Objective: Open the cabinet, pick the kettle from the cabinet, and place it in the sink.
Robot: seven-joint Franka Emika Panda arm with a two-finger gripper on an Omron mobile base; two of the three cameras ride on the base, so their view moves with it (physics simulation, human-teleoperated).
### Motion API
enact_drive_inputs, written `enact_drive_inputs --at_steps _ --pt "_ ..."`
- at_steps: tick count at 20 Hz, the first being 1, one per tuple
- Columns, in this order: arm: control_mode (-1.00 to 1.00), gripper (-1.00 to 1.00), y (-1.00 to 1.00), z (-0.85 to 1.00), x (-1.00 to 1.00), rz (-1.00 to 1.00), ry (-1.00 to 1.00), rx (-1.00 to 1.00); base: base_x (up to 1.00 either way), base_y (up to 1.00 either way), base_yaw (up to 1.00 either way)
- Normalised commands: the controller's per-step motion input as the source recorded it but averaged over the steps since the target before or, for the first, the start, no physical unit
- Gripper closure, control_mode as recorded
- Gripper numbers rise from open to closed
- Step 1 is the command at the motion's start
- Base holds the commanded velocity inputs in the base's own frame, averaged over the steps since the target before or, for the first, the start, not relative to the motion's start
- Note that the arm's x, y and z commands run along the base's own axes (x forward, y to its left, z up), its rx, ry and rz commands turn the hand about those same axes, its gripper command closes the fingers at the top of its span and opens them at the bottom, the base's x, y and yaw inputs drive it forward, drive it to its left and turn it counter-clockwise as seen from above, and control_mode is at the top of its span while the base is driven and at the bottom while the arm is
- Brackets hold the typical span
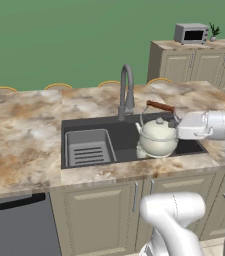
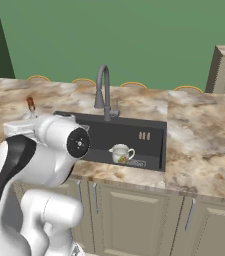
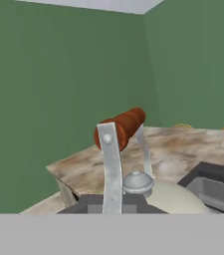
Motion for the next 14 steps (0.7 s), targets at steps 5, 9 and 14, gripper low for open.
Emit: enact_drive_inputs --at_steps 5,9,14 --pt "-1.0 1.0 0.0 0.25 -0.09 -0.37 0.0 0.0 0.0 0.0 0.0" --pt "-1.0 1.0 0.0 0.22 -0.18 -0.34 0.05 0.0 0.0 0.0 0.0" --pt "-1.0 1.0 -0.05 0.13 -0.2 -0.32 0.07 0.0 0.0 0.0 0.0"
